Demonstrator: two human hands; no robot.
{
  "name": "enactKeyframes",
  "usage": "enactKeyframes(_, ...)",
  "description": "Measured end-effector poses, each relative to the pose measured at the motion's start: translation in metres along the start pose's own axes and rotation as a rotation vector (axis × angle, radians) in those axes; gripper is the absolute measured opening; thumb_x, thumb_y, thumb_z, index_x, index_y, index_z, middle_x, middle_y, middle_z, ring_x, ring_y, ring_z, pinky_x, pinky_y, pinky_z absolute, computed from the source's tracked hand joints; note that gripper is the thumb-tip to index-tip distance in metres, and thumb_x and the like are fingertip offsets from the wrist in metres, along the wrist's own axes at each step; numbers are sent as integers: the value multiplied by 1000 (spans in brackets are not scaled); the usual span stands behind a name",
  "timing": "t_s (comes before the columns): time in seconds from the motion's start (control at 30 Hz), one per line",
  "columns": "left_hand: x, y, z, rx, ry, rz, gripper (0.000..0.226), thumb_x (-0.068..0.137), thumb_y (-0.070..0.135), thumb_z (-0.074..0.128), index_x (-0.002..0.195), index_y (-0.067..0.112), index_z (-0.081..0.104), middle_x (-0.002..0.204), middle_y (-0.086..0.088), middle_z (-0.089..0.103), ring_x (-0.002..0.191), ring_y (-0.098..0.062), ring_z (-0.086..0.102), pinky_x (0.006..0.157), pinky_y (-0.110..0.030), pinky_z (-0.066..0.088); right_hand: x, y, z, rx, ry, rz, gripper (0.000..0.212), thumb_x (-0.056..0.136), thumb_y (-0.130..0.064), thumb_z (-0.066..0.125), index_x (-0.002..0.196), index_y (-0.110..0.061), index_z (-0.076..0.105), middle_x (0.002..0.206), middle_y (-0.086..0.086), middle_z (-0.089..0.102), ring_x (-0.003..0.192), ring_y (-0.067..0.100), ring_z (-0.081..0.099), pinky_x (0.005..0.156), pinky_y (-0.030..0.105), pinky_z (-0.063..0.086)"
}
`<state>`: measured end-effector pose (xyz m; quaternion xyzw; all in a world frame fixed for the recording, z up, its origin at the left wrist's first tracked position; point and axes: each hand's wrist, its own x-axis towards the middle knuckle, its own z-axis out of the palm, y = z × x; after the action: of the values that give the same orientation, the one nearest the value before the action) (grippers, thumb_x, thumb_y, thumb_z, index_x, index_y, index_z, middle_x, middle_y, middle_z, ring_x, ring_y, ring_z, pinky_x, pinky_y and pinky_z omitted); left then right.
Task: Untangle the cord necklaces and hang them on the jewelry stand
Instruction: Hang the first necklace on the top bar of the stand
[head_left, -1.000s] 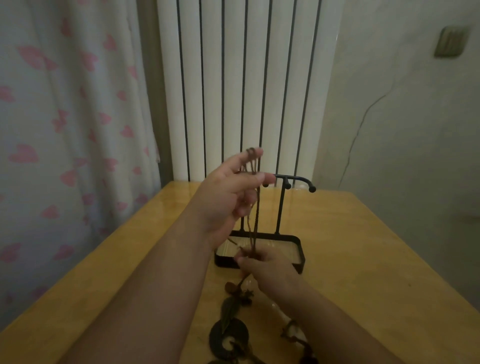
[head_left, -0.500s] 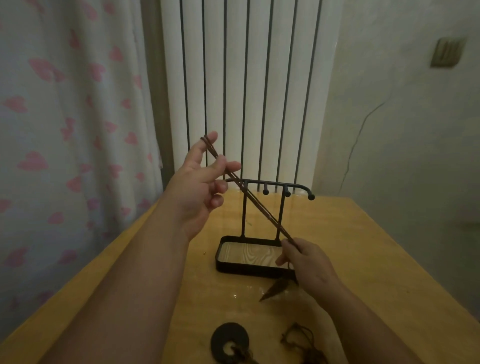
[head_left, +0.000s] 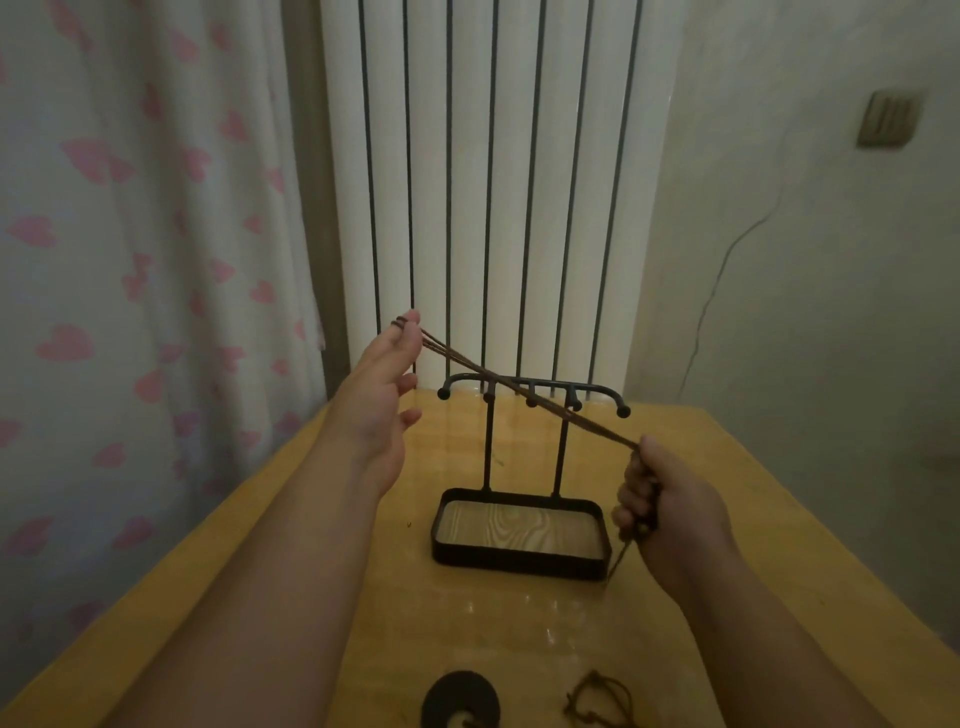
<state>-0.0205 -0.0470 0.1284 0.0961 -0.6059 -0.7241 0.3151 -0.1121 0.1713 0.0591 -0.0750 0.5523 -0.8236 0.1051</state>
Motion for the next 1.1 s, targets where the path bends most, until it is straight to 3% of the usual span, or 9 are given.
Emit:
enactKeyframes(0.13, 3, -5, 5, 37, 16, -24, 53, 95, 59, 44, 142, 35, 51, 157, 5, 34, 145, -23, 27, 117, -52, 25, 12, -18, 9, -367, 244, -224, 34, 103, -39, 43, 89, -13, 61, 76, 5, 51, 67, 20, 49, 60, 35, 44)
enactKeyframes(0.3, 7, -10, 11, 55, -5, -59, 76, 75, 70, 43, 143, 39, 47, 158, 5, 32, 147, -22, 25, 119, -53, 22, 31, -31, 15, -478, 334, -302, 32, 102, -42, 42, 101, -18, 63, 88, 2, 57, 80, 20, 54, 74, 41, 51)
enactKeyframes(0.43, 16, -17, 9, 56, -17, -76, 81, 75, 69, 43, 148, 37, 41, 159, 2, 31, 146, -25, 27, 117, -55, 24, 43, -31, 16, -529, 345, -303, 33, 102, -43, 42, 105, -18, 64, 90, -3, 57, 89, 20, 55, 86, 47, 53)
enactKeyframes(0.57, 22, -23, 5, 62, -8, -89, 83, 74, 68, 47, 149, 34, 40, 155, 0, 36, 143, -25, 33, 115, -53, 29, 48, -35, 19, -563, 348, -381, 34, 102, -42, 42, 102, -16, 65, 82, 0, 57, 76, 17, 51, 70, 40, 47)
enactKeyframes(0.67, 28, -24, 2, 39, 39, -73, 70, 86, 65, 47, 149, 33, 41, 153, 0, 40, 137, -23, 39, 112, -50, 32, 50, -42, 26, -521, 319, -438, 32, 100, -44, 43, 91, -22, 64, 74, -3, 53, 72, 17, 49, 66, 39, 43)
enactKeyframes(0.8, 34, -23, -2, 6, 64, -63, 62, 95, 59, 44, 150, 32, 38, 152, -1, 42, 134, -22, 42, 112, -51, 33, 49, -55, 43, -323, 256, -387, 32, 101, -41, 45, 82, -21, 61, 65, -1, 45, 57, 14, 41, 51, 34, 36)
enactKeyframes(0.87, 34, -23, -4, -12, 64, -72, 63, 95, 59, 43, 151, 30, 38, 152, 0, 43, 136, -24, 41, 113, -53, 33, 47, -60, 50, -250, 234, -355, 34, 102, -40, 45, 79, -19, 58, 65, 0, 43, 56, 14, 38, 51, 35, 34)
enactKeyframes(0.97, 34, -24, -7, -36, 59, -85, 65, 95, 60, 43, 151, 27, 39, 152, 0, 43, 136, -24, 42, 112, -52, 33, 48, -61, 52, -412, 304, -423, 32, 102, -38, 41, 82, -21, 59, 76, -3, 51, 69, 14, 46, 62, 33, 40)
enactKeyframes(1.1, 36, -26, -8, -17, 20, -118, 68, 93, 61, 43, 151, 25, 38, 152, -1, 43, 128, -19, 44, 110, -51, 34, 56, -54, 38, -622, 363, -476, 31, 104, -37, 38, 101, -17, 62, 81, -6, 53, 71, 6, 45, 56, 29, 33)
